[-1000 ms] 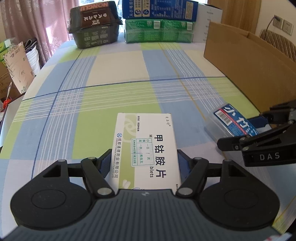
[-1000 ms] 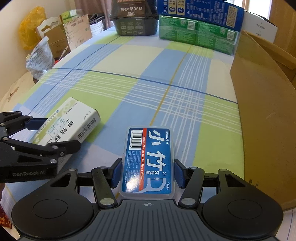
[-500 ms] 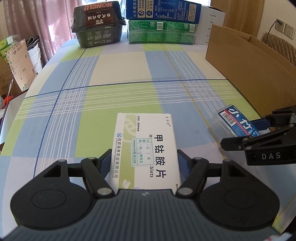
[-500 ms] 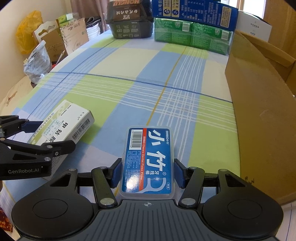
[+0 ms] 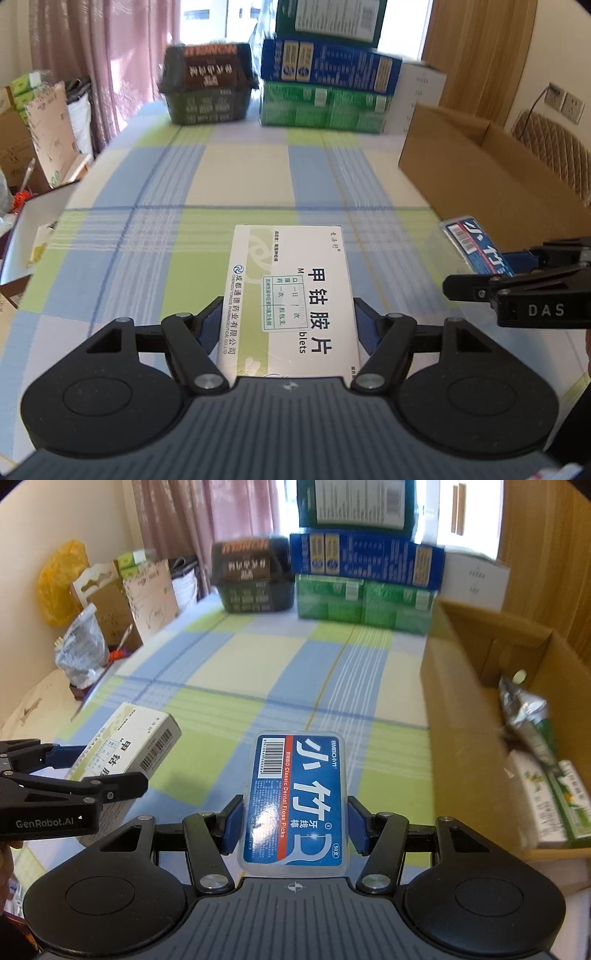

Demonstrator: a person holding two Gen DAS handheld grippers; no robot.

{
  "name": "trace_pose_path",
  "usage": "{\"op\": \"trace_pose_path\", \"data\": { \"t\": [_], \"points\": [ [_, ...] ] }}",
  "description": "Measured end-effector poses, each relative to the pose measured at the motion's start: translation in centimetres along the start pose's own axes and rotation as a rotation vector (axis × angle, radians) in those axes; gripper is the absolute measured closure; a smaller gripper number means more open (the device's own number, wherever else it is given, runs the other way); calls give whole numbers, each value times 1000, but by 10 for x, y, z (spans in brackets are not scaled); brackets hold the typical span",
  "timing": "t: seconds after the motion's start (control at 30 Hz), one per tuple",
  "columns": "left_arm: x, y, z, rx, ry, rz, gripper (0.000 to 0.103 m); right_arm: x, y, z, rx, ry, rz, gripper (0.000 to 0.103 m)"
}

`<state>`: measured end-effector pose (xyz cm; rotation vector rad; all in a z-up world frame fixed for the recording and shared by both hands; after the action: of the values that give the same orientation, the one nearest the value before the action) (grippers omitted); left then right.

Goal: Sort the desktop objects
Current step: 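Lift the medicine box and toothpick case and carry both over the cardboard box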

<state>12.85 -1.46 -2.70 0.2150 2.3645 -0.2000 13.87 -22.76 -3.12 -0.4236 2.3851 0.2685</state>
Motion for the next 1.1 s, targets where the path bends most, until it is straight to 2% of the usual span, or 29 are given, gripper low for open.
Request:
{"op": "trace_pose_path", "data": {
  "t": [0.2,0.4,0.8,1.1],
  "points": [
    [-16,-25,-40,15,-59,11,36,-12,-7,-48,21,-77,0,49],
    [-26,-63,-66,60,-92,33,36,-16,-32,-86,73,-113,21,49],
    [-40,-128,-78,131,-101,72,36,-6,-90,-140,160,-147,58,49],
    [-53,-171,-81,171,-106,114,36,2,-129,-161,201,-163,86,49]
  ]
}}
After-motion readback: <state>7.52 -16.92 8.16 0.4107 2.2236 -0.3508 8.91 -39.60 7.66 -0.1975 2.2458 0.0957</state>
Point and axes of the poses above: each gripper's, at about its wrist camera, not at the fingertips, and z roughly the way its jaws point, y to its left, x to its underside, the point moved 1 cm from there along z, roughly the way its jaws point, and after that the axes turned 1 degree about y, right-handed, at the moved point
